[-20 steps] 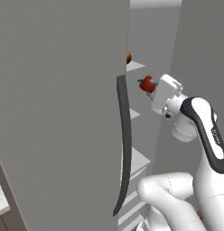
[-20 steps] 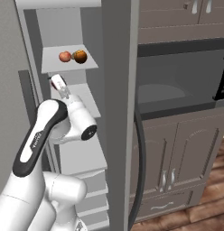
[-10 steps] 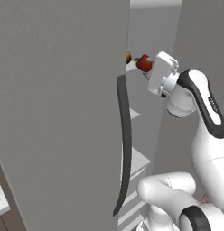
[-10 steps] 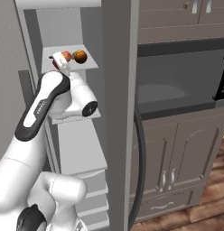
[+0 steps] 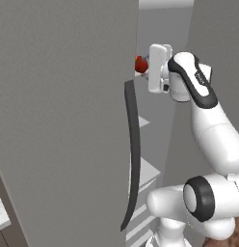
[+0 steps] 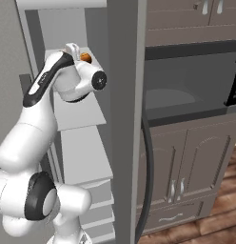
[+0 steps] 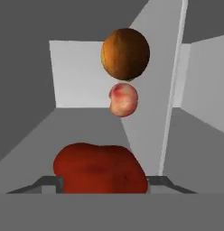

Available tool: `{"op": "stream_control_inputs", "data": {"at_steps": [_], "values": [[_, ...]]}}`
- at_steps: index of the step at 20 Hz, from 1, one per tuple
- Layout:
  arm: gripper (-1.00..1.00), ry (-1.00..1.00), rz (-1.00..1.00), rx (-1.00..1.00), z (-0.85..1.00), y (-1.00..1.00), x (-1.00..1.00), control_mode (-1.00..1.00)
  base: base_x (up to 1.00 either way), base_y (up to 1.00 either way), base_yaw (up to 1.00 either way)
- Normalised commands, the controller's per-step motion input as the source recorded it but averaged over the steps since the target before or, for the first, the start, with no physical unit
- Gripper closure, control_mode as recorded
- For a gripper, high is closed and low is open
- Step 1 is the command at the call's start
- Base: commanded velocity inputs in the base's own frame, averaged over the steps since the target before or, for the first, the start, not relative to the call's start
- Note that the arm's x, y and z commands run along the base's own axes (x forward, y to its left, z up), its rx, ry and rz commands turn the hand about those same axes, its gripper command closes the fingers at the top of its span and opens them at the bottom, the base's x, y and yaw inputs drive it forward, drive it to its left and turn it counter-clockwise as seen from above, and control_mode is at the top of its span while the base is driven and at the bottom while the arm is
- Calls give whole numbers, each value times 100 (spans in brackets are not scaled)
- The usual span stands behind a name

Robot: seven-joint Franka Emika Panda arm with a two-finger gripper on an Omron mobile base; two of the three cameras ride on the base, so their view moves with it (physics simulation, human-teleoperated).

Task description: Take the bell pepper and orange from the second highest rack and move them to the highest rack where the peach and garlic are located, to maximize freezer space. Close the freezer door after rearranging.

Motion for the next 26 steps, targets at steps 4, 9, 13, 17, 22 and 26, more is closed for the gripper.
{"op": "stream_control_inputs", "data": {"at_steps": [4, 9, 13, 17, 22, 26], "values": [[100, 42, 14, 1, 0, 13, 65, -100, 0, 0, 0], [100, 36, 15, 6, 0, 16, 67, -100, 0, 0, 0], [100, 25, 15, 9, -3, 17, 64, -100, 0, 0, 0], [100, 15, 14, 9, -11, 19, 59, -100, 0, 0, 0], [100, 10, 12, 6, -12, 21, 58, -100, 0, 0, 0], [100, 11, 11, 1, -11, 22, 52, -100, 0, 0, 0]]}}
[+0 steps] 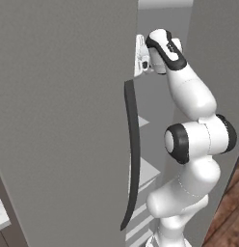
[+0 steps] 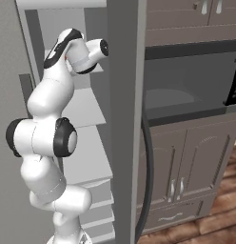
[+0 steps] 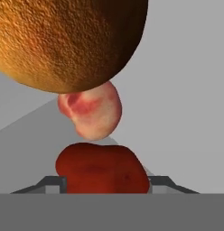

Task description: Take the bell pepper and orange from the second highest rack and move them to the highest rack where the peach and garlic are located, to maximize freezer space. Close the freezer door after rearranging.

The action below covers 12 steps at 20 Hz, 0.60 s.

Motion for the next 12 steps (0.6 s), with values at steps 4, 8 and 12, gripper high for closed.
{"op": "stream_control_inputs", "data": {"at_steps": [4, 8, 12], "values": [[100, 13, 10, 0, -8, 22, 42, -100, 0, 0, 0], [100, 14, 10, 0, -9, 24, 34, -100, 0, 0, 0], [100, 12, 25, -8, -9, 9, 43, -100, 0, 0, 0]]}}
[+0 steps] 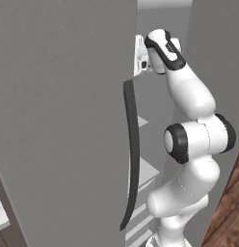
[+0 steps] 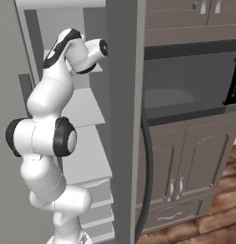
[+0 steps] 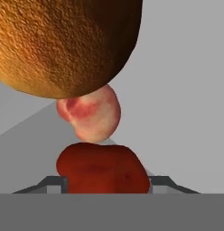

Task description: Take the bell pepper and orange from the second highest rack and move them to the highest rack where the peach and garlic are located, to maximize freezer space. Close the freezer door after rearranging.

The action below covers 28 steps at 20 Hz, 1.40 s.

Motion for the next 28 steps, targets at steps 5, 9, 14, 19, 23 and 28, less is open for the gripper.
{"op": "stream_control_inputs", "data": {"at_steps": [5, 9, 14, 19, 23, 28], "values": [[100, 0, 26, -15, 0, 0, 36, -100, 0, 0, 0], [100, 2, 16, -14, 0, 0, 54, -100, 0, 0, 0], [100, 3, 1, -12, 0, 0, 48, -100, 0, 0, 0], [-100, 2, 0, -13, -11, 27, 12, -100, 0, 0, 0], [-100, 7, 0, -11, -19, 40, 14, -100, 0, 0, 0], [-100, 0, 0, 0, -7, 10, 2, -100, 0, 0, 0]]}}
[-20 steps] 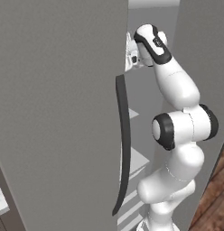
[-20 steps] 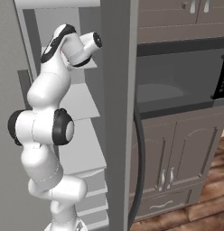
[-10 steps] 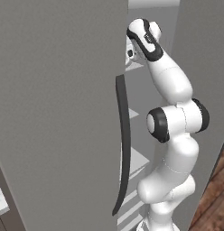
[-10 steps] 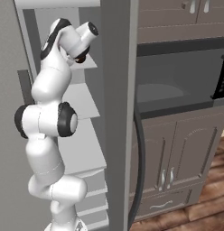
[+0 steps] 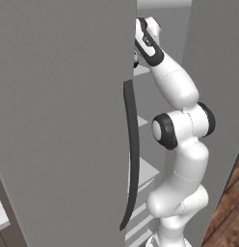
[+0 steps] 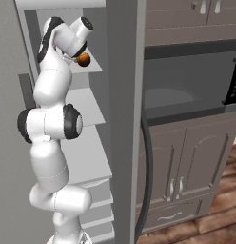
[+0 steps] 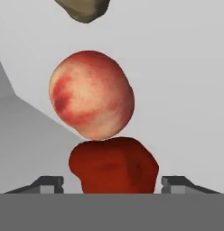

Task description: Take the bell pepper and orange from the second highest rack and move them to the highest rack where the peach and garlic are located, to maximize freezer space. Close the freezer door after rearranging.

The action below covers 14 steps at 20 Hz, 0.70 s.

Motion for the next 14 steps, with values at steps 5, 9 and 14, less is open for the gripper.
{"op": "stream_control_inputs", "data": {"at_steps": [5, 9, 14], "values": [[-100, 0, 0, 0, 0, -1, -4, -100, 0, 0, 0], [-100, 0, 0, 1, 0, -16, -20, -100, 0, 0, 0], [-100, -8, 0, 4, 0, -26, -51, -100, 0, 0, 0]]}}
